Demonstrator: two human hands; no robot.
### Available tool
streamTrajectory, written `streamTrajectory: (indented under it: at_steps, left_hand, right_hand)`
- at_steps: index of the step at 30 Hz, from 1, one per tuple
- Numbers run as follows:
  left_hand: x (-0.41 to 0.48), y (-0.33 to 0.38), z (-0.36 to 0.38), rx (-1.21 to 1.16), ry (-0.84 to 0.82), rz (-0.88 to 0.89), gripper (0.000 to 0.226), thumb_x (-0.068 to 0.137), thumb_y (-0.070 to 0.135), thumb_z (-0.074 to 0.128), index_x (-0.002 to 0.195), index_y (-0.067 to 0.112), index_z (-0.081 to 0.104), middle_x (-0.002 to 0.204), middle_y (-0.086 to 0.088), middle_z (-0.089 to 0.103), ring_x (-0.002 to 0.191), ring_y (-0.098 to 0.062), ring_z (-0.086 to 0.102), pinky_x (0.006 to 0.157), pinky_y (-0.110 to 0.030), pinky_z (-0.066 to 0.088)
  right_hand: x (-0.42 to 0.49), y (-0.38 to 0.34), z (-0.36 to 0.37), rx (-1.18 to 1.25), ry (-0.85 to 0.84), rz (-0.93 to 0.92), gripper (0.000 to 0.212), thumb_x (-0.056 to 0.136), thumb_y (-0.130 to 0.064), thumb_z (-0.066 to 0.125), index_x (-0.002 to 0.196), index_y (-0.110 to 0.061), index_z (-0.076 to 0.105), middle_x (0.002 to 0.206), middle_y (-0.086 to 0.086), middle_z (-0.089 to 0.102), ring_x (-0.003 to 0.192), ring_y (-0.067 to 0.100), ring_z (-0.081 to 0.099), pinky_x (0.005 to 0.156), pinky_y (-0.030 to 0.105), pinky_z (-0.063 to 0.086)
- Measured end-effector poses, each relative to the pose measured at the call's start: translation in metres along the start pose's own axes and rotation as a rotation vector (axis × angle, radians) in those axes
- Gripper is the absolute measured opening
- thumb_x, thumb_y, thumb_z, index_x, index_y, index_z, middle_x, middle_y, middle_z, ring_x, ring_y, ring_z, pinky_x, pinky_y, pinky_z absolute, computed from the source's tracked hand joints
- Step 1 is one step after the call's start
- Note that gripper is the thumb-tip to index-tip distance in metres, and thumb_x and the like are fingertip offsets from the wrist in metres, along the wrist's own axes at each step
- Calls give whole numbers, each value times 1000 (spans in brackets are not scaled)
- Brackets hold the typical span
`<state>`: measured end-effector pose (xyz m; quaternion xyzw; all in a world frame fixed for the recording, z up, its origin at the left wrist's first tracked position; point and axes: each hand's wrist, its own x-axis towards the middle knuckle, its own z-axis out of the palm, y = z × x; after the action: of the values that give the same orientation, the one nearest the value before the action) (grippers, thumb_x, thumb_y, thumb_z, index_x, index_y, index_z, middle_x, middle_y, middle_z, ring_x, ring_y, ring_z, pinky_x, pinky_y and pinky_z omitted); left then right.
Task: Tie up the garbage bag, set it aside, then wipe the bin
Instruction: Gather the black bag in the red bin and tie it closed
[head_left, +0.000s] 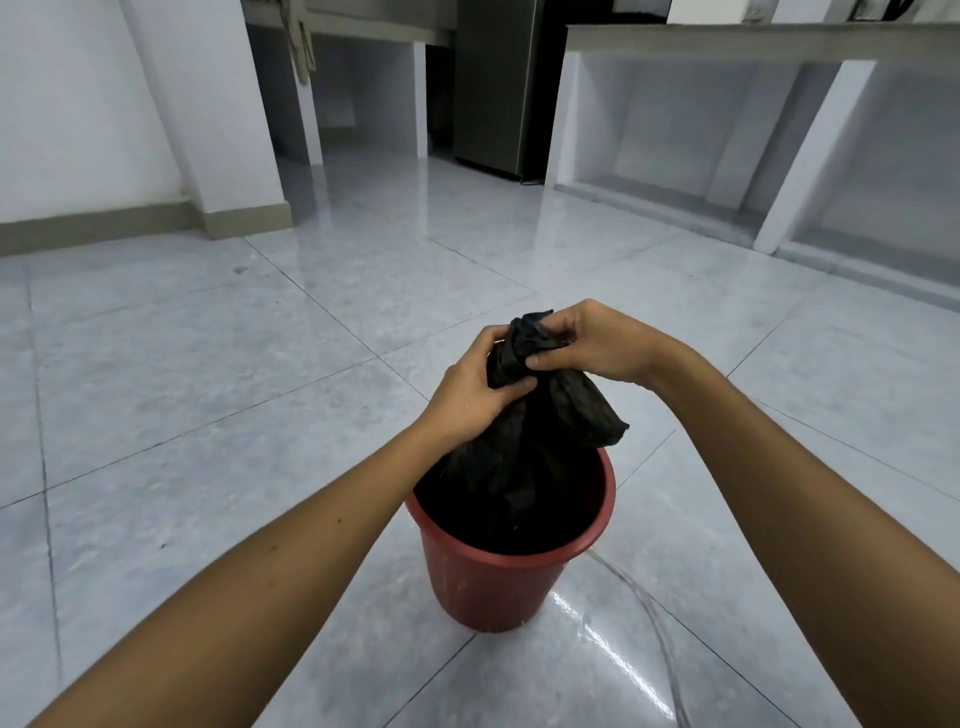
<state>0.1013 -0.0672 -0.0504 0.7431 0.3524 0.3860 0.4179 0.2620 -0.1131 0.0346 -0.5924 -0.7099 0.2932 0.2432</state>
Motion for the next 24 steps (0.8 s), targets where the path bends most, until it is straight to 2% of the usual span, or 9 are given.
streamTrajectory:
  at_steps: [3, 5, 7, 10, 14, 17, 19, 21, 24]
  left_hand:
    - [7, -8, 12, 46, 142, -47, 28, 82, 26, 69, 107, 25, 58, 96, 8, 67, 94, -12, 63, 73, -14, 43]
    - [10, -10, 9, 44, 197, -84, 22, 83, 26, 68, 103, 22, 59, 93, 7, 68, 90, -13, 64, 72, -19, 44]
    - [12, -11, 0, 51, 237, -93, 17, 83, 26, 67, 97, 24, 58, 89, 7, 67, 87, -14, 63, 70, -22, 44]
    - [12, -13, -4, 69, 272, -87, 17, 82, 29, 67, 94, 24, 56, 88, 7, 68, 85, -14, 64, 71, -28, 48]
    - [9, -9, 6, -16, 262, -108, 19, 79, 32, 68, 93, 26, 57, 90, 6, 70, 85, -12, 66, 75, -29, 52]
    - [7, -3, 0, -134, 135, -124, 24, 84, 33, 63, 106, 25, 56, 103, 5, 68, 99, -14, 64, 86, -29, 50]
    - [2, -3, -6, -287, -62, -132, 34, 86, 41, 58, 115, 24, 53, 112, 5, 65, 106, -13, 62, 90, -28, 48]
    - [-1, -3, -6, -198, -176, -96, 56, 77, 52, 63, 123, 28, 46, 116, 11, 62, 108, -5, 60, 91, -25, 48]
    - [3, -6, 7, 101, -69, -33, 72, 62, 51, 75, 125, 31, 44, 111, 15, 62, 102, -5, 60, 81, -21, 47]
  right_hand:
    - [-13, 12, -23, -153, 54, 120, 51, 69, -43, 82, 115, -30, 63, 106, -9, 66, 86, -3, 62, 79, 23, 46]
    - [-25, 22, -33, -277, -80, 294, 95, 55, -58, 85, 135, -43, 37, 117, -6, 58, 105, 13, 60, 93, 33, 46]
    - [-30, 27, -28, -298, -235, 409, 109, 52, -61, 84, 139, -52, 19, 122, -3, 59, 110, 19, 61, 98, 41, 44]
    - [-28, 28, -8, -68, -293, 400, 92, 65, -49, 83, 134, -50, 23, 111, 3, 71, 87, 12, 73, 78, 31, 55]
    - [-10, 22, 10, 168, -81, 254, 43, 78, -9, 72, 116, -11, 54, 89, 16, 73, 75, 20, 68, 76, 30, 60]
    - [1, 18, 15, 269, 95, 251, 14, 82, -2, 64, 95, -7, 61, 75, 8, 68, 61, 11, 66, 53, 17, 52]
    - [4, 20, 17, 280, 205, 290, 6, 84, -10, 62, 85, -16, 61, 75, 2, 68, 57, 6, 65, 44, 16, 35]
    - [6, 22, 19, 319, 289, 309, 14, 86, -13, 59, 75, -21, 58, 71, -2, 67, 48, 1, 61, 41, 20, 23]
    - [10, 21, 22, 401, 294, 324, 19, 88, -14, 60, 72, -22, 58, 66, -6, 63, 40, -2, 54, 38, 17, 20]
